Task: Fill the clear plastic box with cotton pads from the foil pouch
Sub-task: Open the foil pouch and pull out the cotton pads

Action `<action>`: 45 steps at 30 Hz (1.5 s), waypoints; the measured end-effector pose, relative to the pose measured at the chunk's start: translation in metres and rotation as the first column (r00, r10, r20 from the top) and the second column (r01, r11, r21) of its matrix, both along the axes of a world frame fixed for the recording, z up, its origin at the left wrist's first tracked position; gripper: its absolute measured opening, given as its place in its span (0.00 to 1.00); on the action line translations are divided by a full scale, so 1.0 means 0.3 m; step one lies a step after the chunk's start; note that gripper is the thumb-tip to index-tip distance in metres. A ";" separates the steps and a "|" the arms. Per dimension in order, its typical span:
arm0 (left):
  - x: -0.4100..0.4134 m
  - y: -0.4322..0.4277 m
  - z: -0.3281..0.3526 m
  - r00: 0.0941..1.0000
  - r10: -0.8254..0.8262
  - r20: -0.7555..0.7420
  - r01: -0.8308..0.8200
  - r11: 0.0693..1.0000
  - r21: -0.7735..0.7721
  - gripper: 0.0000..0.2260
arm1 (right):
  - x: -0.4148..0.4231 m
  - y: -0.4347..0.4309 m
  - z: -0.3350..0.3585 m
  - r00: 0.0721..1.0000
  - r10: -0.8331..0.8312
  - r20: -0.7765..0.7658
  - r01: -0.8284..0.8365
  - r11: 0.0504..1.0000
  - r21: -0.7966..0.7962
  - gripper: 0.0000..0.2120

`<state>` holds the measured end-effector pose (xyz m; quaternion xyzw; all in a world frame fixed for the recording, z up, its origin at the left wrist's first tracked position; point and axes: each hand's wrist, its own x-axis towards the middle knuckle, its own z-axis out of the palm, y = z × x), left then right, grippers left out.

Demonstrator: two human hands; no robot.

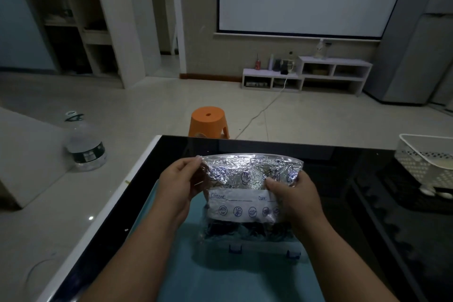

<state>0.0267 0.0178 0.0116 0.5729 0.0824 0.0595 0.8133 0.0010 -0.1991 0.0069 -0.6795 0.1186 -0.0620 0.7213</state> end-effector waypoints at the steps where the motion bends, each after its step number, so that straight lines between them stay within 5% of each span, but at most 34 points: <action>1: 0.004 0.001 -0.003 1.000 0.009 -0.015 -0.008 1.000 0.010 0.05 | -0.001 0.000 0.001 1.000 -0.005 0.006 0.005 1.000 -0.003 0.16; 4: 0.010 0.005 -0.009 0.998 -0.020 -0.063 0.023 0.999 0.044 0.06 | 0.001 -0.005 0.000 0.998 -0.060 0.002 0.060 0.986 -0.154 0.22; 8: 0.001 -0.003 -0.007 0.997 -0.053 -0.059 0.057 0.996 0.069 0.06 | 0.004 -0.013 0.001 0.983 -0.182 -0.024 0.153 0.885 -0.440 0.45; 12: -0.004 -0.015 -0.001 0.997 -0.072 -0.040 0.076 0.991 0.107 0.04 | -0.008 0.003 0.016 0.973 -0.155 0.174 0.232 0.618 -0.751 0.33; 17: -0.030 -0.039 0.023 0.994 -0.077 0.076 0.052 0.954 0.295 0.06 | -0.009 0.052 0.050 0.918 0.066 0.392 0.292 0.557 -0.777 0.12; 22: -0.052 -0.070 0.030 0.964 -0.105 0.244 -0.077 0.769 0.635 0.07 | -0.018 0.089 0.081 0.885 0.216 0.411 0.228 0.570 -0.789 0.09; 26: -0.066 -0.085 0.047 0.944 -0.170 0.283 -0.091 0.691 0.717 0.08 | -0.027 0.111 0.099 0.885 0.284 0.369 0.133 0.605 -0.785 0.11; 35: -0.072 -0.067 0.055 0.952 -0.204 0.228 -0.034 0.671 0.741 0.08 | -0.031 0.112 0.091 0.871 0.337 0.357 0.207 0.407 -0.890 0.06; 45: -0.023 0.015 0.041 0.991 -0.063 0.117 0.019 0.938 0.346 0.14 | -0.019 0.050 0.087 0.913 0.151 0.379 0.248 0.533 -0.809 0.06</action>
